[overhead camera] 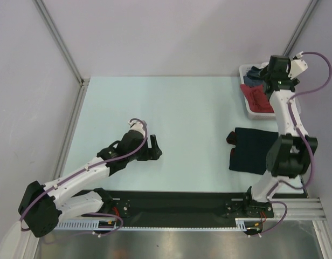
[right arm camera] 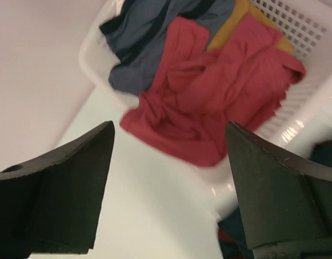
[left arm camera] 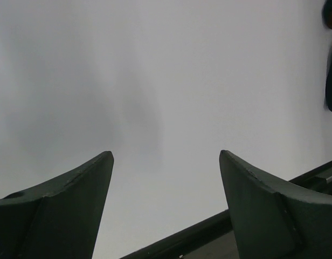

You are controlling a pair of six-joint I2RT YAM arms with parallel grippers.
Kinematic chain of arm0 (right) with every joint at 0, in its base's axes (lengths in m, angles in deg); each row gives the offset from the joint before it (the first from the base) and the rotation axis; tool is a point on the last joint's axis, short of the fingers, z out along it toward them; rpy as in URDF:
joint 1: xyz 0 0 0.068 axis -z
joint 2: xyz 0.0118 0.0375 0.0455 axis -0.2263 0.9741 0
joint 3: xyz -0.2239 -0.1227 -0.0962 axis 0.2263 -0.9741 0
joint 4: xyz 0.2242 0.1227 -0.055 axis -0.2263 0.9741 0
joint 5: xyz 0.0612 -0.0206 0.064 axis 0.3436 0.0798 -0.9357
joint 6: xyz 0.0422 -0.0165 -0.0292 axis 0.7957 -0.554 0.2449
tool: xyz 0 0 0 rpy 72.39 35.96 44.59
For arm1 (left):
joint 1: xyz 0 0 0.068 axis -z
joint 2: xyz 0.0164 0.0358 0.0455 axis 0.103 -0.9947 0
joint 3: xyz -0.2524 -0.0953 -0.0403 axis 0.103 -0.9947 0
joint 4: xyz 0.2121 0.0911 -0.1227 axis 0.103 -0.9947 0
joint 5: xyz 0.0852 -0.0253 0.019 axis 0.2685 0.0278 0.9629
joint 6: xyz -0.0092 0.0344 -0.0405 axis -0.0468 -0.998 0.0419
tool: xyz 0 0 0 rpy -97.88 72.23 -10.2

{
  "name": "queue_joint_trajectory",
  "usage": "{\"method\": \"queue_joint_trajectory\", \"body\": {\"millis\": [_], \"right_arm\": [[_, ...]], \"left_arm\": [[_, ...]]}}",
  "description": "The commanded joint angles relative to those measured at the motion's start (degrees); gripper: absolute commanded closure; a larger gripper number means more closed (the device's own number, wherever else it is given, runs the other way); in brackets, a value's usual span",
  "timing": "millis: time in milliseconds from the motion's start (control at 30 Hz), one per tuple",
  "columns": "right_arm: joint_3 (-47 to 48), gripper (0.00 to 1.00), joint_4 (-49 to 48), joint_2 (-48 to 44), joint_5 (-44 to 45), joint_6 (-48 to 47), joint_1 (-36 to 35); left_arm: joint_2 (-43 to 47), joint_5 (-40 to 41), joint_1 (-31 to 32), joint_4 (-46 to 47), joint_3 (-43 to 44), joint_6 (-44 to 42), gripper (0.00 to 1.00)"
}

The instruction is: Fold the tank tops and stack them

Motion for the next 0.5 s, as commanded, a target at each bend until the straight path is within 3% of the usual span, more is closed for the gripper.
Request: {"method": "queue_joint_trajectory", "body": {"millis": [0,233,467], "right_arm": [[11.40,0.12,0.17,11.51,5.50,7.09,3.72],[30.83,0.04,2.38,30.50,-0.74,12.27,8.91],[52.20,0.02,3.61,50.45,-3.91,14.47,11.73]], "left_arm": [[-0.28,1.14,-0.45,3.90,2.64,-1.09,0.14],[-2.12,1.93,-0.45,6.28,2.64,-2.84,0.14],[-6.86,-1.93,-0.45,10.32,2.55,-3.99,0.14]]}}
